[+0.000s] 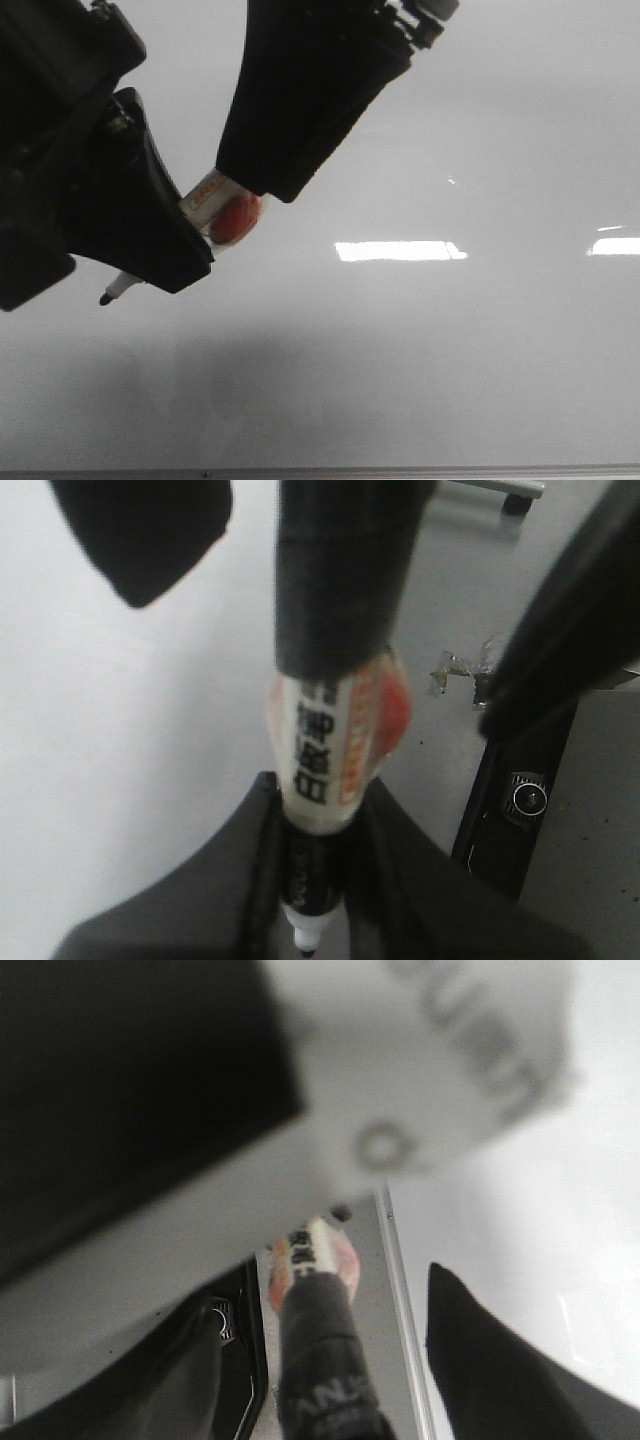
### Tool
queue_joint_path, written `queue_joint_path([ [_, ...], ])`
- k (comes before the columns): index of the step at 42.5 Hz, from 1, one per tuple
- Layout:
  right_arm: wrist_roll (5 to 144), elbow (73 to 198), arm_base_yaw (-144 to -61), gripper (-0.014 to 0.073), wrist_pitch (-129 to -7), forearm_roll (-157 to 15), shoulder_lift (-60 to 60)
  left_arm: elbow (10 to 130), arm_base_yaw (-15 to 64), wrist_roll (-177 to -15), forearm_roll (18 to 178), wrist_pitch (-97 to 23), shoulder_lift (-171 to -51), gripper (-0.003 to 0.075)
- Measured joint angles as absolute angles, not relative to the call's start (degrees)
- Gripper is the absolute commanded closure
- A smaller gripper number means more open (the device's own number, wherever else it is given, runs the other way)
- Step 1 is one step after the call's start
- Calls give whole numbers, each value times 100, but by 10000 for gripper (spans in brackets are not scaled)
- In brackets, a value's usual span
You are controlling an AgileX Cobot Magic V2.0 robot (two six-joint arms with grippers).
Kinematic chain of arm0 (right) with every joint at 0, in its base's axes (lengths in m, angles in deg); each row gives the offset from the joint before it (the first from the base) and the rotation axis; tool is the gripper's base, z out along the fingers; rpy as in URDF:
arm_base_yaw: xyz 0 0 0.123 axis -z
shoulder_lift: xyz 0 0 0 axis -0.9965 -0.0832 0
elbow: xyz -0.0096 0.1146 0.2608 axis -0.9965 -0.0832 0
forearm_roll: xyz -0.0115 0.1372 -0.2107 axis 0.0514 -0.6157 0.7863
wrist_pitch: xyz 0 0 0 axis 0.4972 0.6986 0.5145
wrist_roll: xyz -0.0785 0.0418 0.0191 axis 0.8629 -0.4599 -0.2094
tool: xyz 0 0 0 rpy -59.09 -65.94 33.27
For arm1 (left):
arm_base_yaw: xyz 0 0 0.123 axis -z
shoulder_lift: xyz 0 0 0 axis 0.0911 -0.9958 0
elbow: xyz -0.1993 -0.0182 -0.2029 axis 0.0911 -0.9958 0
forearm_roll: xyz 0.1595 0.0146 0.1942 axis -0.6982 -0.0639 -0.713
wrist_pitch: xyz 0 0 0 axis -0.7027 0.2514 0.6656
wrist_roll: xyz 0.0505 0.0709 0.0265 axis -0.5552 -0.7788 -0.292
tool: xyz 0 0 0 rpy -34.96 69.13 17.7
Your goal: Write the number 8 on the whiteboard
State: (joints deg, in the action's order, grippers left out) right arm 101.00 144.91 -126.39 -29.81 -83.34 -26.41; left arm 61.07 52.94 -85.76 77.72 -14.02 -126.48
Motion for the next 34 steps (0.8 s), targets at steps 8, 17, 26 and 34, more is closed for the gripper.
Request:
queue_joint_path([
  [8,10110,14514,-12639,276,-3045,-8363,-2757,6107,5294,-8585,7772,-1492,-12648,741],
  [17,10122,14514,-12639,671,-2961,-8403,-2757,6107,5294,-8676,7679,-1579,-12648,719],
  [26,10122,14518,-12612,662,-2917,-8435,-2757,6107,5294,-8534,7665,-1668,-12648,267],
  [34,10122,14489,-12211,660,-2647,-8498,-2717,6082,5072,-8189,7726,-1797,-12626,290],
])
